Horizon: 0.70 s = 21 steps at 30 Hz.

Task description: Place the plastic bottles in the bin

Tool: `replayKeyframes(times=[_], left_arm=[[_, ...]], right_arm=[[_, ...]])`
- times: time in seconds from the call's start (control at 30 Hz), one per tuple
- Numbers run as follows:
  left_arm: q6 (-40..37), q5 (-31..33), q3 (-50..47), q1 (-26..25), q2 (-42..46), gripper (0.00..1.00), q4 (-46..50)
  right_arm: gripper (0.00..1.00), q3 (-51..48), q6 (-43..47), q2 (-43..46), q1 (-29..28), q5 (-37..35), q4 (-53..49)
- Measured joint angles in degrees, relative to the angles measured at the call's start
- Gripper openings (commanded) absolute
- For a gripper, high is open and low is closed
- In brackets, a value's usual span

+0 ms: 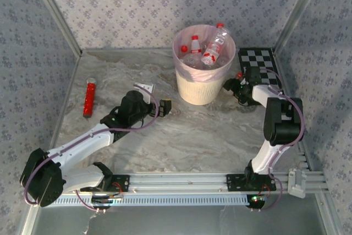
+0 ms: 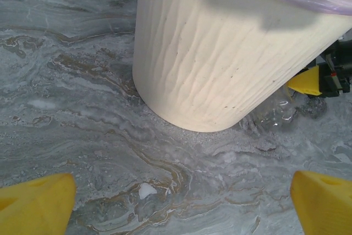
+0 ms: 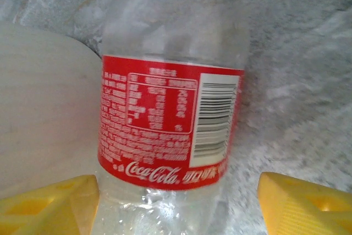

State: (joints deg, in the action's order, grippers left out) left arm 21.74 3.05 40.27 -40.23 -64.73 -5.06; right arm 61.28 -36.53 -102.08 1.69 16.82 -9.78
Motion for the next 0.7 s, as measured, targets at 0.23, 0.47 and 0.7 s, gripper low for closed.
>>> replayKeyframes(times=[0.23, 0.47, 0.7], left_arm=[[-0.07, 0.02, 0.0, 0.28, 0.24, 1.0, 1.07], [0.0, -0.26, 0.11, 0.87, -0.83, 1.0, 0.98], [0.04, -0.79, 0.2, 0.87, -3.13, 1.0, 0.55]], right_arm=[[0.56, 1.25, -0.24, -2.58, -0.5, 0.55, 1.62], [0.42, 1.25, 1.22, -1.38, -0.07, -0.13, -0.79], [0.36, 2.05, 7.3, 10.19, -0.52, -6.14, -11.04]])
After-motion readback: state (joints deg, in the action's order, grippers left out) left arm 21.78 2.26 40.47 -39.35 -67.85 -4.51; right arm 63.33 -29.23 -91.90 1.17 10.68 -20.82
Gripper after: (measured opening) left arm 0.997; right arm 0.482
